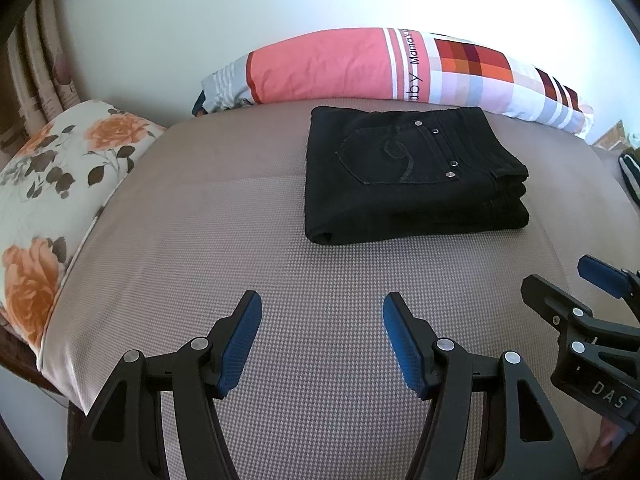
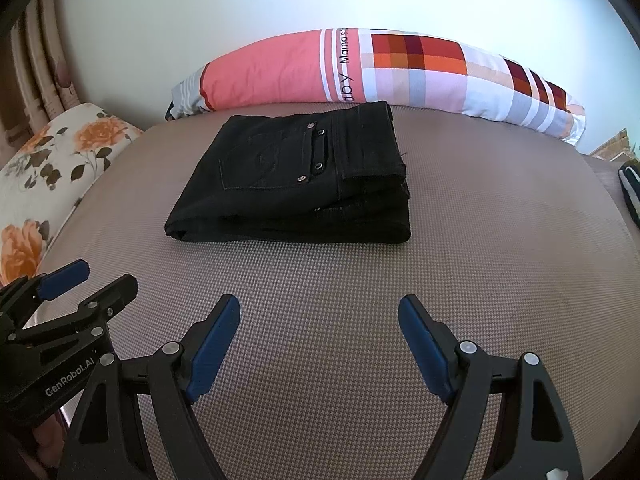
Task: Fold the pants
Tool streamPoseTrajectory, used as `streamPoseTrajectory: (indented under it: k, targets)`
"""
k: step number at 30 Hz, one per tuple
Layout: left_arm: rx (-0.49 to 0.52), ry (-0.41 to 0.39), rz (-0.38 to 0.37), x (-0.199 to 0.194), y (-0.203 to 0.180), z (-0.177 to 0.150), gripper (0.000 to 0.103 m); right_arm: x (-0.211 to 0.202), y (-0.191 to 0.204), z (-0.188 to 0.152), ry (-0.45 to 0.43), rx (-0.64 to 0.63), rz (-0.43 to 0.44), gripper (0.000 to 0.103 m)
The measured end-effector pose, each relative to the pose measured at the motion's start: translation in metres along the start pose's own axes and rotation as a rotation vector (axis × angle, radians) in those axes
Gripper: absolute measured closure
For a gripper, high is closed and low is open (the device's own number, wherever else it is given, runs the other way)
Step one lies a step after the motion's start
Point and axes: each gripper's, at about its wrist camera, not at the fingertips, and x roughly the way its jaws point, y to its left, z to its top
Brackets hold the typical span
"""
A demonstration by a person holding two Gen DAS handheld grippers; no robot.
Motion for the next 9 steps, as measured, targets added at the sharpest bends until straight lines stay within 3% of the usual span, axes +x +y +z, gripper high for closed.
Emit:
streamPoseTrajectory:
  k: [9]
  targets:
    - [0.012, 0.005, -0.017, 0.0017, 0.0018, 0.0016, 0.039, 0.0007, -0.0005, 0.0010, 0.004, 0.001, 0.000, 0.024]
